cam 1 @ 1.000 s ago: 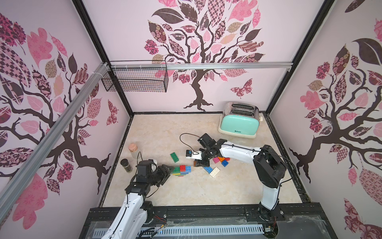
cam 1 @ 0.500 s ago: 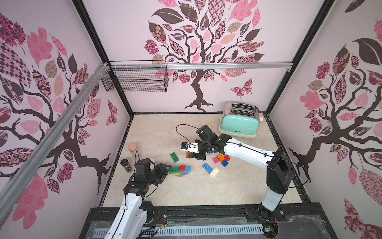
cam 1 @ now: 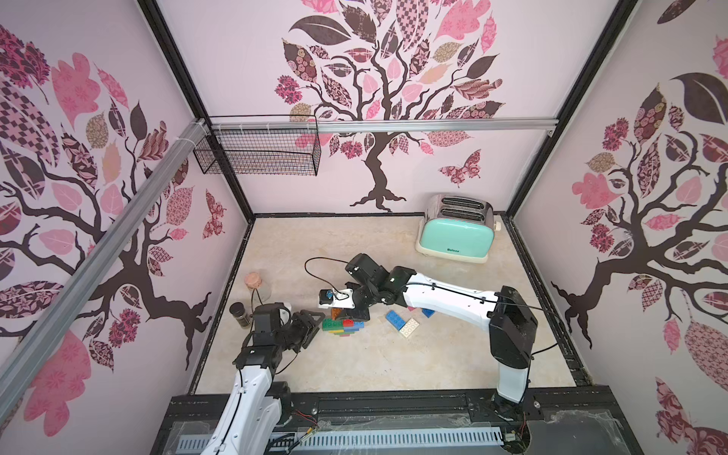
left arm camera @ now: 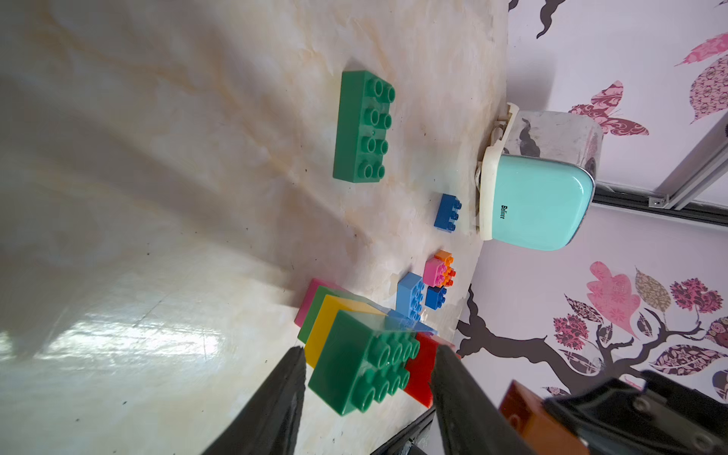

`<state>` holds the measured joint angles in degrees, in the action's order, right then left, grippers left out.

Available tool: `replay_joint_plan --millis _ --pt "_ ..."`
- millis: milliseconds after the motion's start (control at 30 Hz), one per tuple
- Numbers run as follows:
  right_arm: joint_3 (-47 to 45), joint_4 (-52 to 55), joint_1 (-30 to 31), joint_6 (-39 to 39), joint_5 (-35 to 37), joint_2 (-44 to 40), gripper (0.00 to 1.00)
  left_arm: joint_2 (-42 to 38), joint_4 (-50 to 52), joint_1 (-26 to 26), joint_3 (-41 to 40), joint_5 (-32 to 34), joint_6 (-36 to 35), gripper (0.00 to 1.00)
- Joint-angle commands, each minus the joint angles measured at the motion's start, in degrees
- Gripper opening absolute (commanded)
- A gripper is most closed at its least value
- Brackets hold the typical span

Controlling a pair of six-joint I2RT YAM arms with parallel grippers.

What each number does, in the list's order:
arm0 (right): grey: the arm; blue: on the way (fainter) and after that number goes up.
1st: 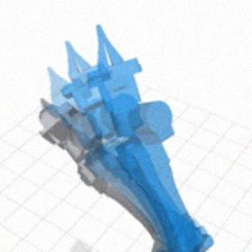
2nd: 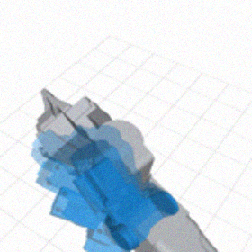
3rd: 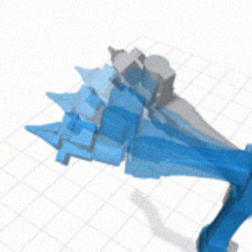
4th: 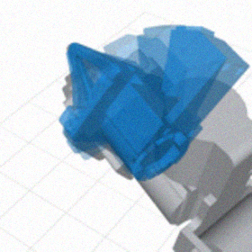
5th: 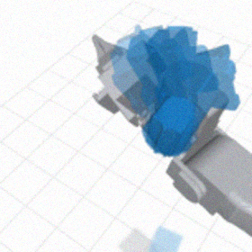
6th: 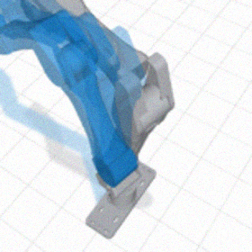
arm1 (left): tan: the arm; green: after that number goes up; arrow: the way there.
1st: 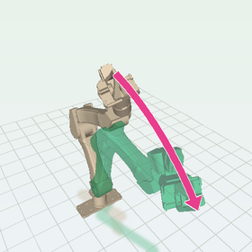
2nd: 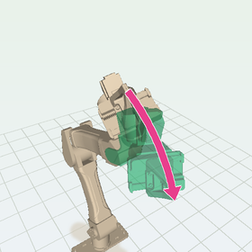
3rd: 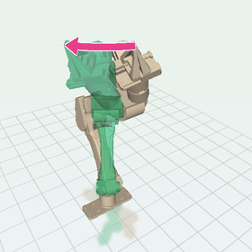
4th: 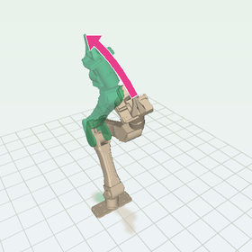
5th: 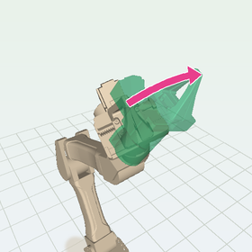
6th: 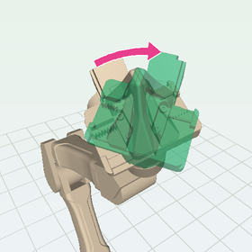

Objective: Assemble a heart with lego
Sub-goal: Assemble the lego brick with the lego brick.

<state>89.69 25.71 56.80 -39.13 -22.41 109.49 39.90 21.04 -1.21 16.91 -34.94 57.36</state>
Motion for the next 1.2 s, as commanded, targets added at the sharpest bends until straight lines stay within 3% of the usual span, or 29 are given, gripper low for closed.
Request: replay_joint_plan --millis 0,1167 --pt "3.0 2.2 0.6 1.7 1.1 1.5 0.31 -0.4 -1.8 -0.3 -0.6 -0.6 -0.3 0.55" --pt "5.3 5.4 4.8 9.2 14.1 5.3 0.31 -2.7 -1.1 -0.2 -1.8 0.8 0.7 0.54"
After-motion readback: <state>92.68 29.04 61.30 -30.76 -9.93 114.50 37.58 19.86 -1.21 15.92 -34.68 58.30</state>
